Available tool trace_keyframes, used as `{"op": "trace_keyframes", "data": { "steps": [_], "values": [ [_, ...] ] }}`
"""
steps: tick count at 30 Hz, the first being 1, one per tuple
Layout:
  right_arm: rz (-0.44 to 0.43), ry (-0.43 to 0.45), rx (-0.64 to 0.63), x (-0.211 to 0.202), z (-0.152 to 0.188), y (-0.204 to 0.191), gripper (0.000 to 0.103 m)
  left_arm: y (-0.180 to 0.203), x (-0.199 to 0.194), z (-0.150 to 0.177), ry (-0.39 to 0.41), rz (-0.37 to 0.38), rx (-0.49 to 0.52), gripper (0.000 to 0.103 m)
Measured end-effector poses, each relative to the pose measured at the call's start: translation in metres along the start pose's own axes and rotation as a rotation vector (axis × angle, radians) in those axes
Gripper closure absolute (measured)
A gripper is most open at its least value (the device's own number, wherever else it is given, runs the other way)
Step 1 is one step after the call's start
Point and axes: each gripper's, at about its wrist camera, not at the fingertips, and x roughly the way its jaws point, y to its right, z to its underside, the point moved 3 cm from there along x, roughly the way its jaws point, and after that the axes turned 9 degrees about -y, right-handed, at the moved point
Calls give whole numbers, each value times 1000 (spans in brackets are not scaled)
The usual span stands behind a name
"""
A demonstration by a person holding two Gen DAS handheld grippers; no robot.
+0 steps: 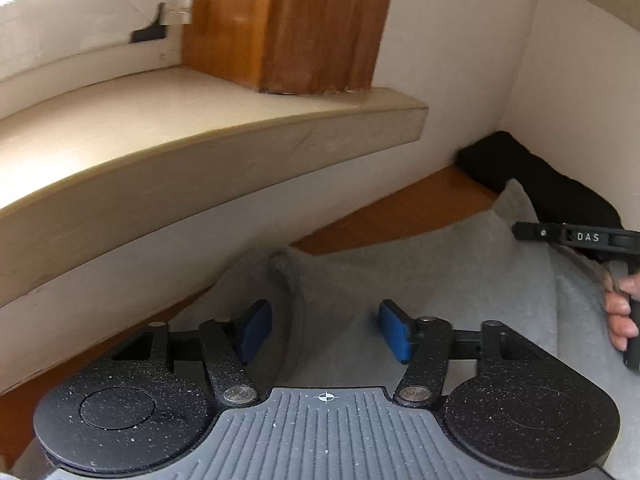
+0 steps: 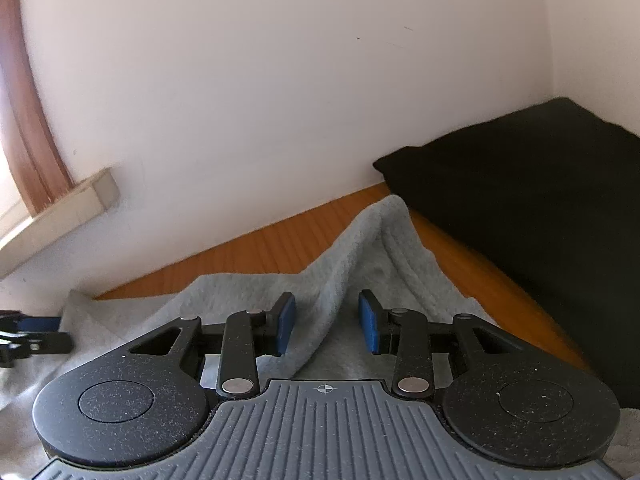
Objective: Fold clothes
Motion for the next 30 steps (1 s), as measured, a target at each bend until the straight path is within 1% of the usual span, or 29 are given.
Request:
{"op": "trace_keyframes", "data": {
  "steps": [1,2,3,5,6,7,9,11,13,14,15,16,17,18,19,20,22,23,24,25,26,27,30],
  "values": [
    [-9,2,10,-1,0,2,67,1,-1,0,24,0,9,92],
    [-18,3,20,-2,0,3,71,2,-4,-1,53,-3,19,100],
    [-41,21,35,-6,1,6,97,2,-9,-2,104,-22,32,100],
    [-83,78,67,-16,2,12,98,2,-20,-4,218,-77,44,100],
    [-99,117,83,-23,3,15,98,1,-24,-5,253,-97,32,100],
    [-102,134,86,-26,3,15,98,2,-25,-4,261,-109,34,100],
    [-88,147,88,-27,4,15,98,4,-21,-2,241,-115,53,100],
    [-70,128,93,-23,2,16,98,5,-18,0,216,-127,64,95],
    [-35,91,117,-17,0,19,91,4,-16,3,191,-155,67,79],
    [-29,97,118,-17,-1,20,89,3,-18,5,189,-161,72,75],
    [-24,107,119,-17,-2,20,89,1,-21,9,185,-162,74,67],
    [-20,117,119,-17,-3,21,89,-2,-26,12,178,-163,74,64],
    [-15,127,120,-17,-4,22,95,-3,-31,16,172,-160,76,64],
    [48,188,125,-25,-6,24,101,-3,-37,19,171,-157,82,63],
    [119,255,130,-34,-9,25,101,-2,-44,21,172,-155,88,60],
    [157,298,180,-42,-12,32,101,-3,-51,25,173,-155,92,58],
    [101,231,254,-39,-18,42,101,-7,-66,33,175,-151,94,46],
    [83,228,231,-40,-19,39,97,-9,-75,37,175,-145,93,44],
    [67,229,200,-42,-19,35,97,-10,-83,40,176,-142,97,43],
    [38,204,156,-41,-18,26,96,-12,-91,43,179,-146,103,40],
    [7,174,111,-39,-17,17,94,-13,-100,47,182,-153,109,37],
    [-23,144,66,-38,-15,8,88,-15,-109,50,185,-163,114,33],
    [-77,26,-47,-24,-2,-25,76,-30,-139,69,176,-195,119,29]
  ]
}}
